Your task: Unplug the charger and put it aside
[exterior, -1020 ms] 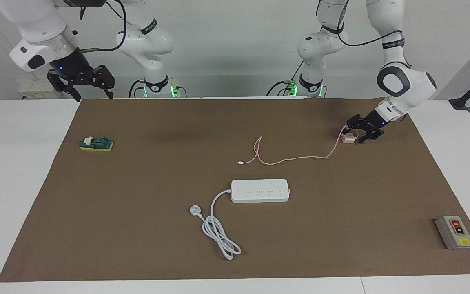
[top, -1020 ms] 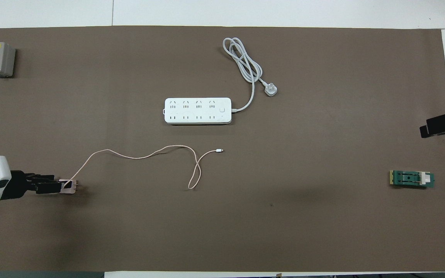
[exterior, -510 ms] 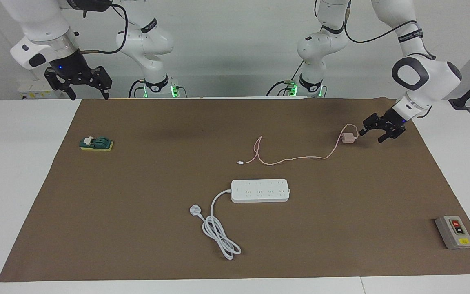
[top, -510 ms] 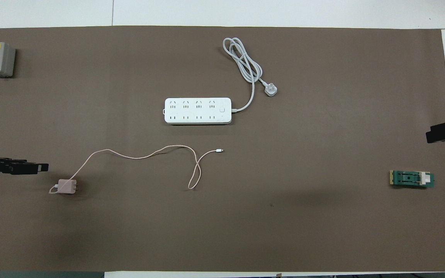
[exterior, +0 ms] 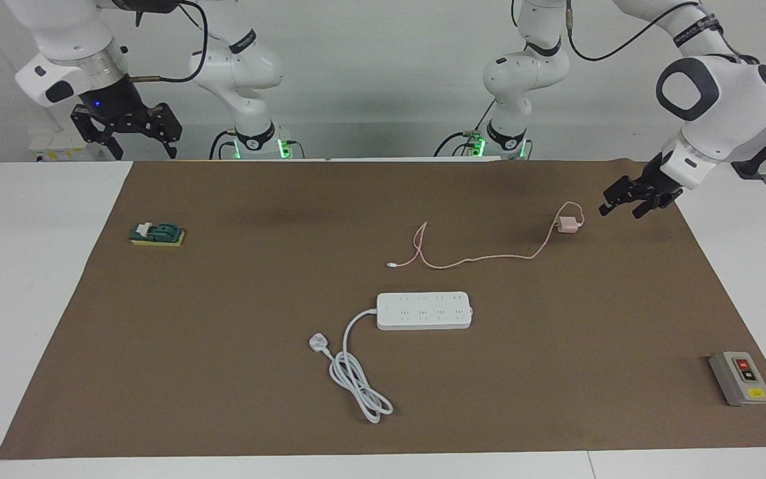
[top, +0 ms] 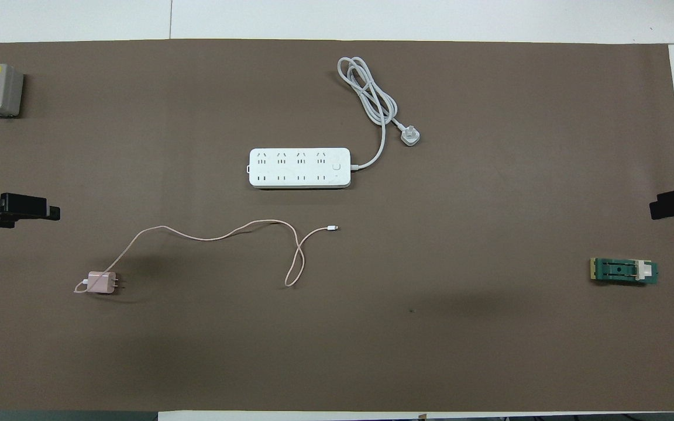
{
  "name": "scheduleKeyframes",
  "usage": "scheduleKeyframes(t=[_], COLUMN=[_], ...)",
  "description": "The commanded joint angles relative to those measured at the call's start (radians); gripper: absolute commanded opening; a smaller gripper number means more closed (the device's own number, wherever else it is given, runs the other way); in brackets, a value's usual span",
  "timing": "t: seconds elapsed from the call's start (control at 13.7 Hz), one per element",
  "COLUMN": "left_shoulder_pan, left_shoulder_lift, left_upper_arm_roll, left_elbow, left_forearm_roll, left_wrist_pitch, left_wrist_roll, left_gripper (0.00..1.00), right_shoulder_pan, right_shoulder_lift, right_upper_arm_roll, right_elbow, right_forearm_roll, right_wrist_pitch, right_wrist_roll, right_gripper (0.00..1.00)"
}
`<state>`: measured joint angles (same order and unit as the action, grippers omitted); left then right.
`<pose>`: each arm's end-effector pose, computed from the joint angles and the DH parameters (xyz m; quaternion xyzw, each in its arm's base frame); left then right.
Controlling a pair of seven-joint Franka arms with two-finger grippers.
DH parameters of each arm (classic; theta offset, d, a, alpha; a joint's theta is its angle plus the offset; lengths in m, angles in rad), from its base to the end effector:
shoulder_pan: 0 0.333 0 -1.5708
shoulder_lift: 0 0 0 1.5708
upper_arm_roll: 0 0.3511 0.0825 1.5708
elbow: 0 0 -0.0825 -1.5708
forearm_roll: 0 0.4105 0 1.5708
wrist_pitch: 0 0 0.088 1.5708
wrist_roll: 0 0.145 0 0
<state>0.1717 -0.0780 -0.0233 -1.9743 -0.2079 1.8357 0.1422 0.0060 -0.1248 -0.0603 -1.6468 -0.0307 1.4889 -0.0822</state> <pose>0.5476 0.0572 0.4886 0.9941 0.0333 -0.0156 0.1017 0.5262 -0.0354 0.6461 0.9997 0.0132 -0.0174 0.0104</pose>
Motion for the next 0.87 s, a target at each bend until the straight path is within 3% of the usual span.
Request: scheduleKeyframes(t=[0.0, 0.22, 0.44, 0.8], left_shoulder_pan=[-0.053, -0.057, -0.061, -0.063], left_shoulder_lift=[0.007, 0.000, 0.003, -0.016], left_upper_arm_roll=[0.011, 0.003, -0.026, -0.033], left_elbow=[0.107, 0.202, 0.285, 0.298], left_forearm_roll=[0.041, 0.044, 0.168, 0.203], left_wrist_pitch=[-0.097, -0.229, -0.337, -0.314], left_wrist_roll=[-0.177, -0.208, -0.298, -0.311], left_gripper=[1.00, 1.00, 1.00, 1.00], right_shoulder_pan=[-0.014, -0.009, -0.009, -0.008], right_shoulder_lift=[-0.021, -0.021, -0.021, -0.021], right_upper_arm_roll=[0.014, 0.013, 0.013, 0.014], right_elbow=[-0.024, -0.022, -0.021, -0.022], right_forearm_roll=[-0.017, -0.017, -0.017, -0.017], right_wrist_pitch=[0.008, 0.008, 0.008, 0.011], right_wrist_roll=[-0.008, -0.008, -0.010, -0.010], right_gripper=[1.00, 1.00, 1.00, 1.00])
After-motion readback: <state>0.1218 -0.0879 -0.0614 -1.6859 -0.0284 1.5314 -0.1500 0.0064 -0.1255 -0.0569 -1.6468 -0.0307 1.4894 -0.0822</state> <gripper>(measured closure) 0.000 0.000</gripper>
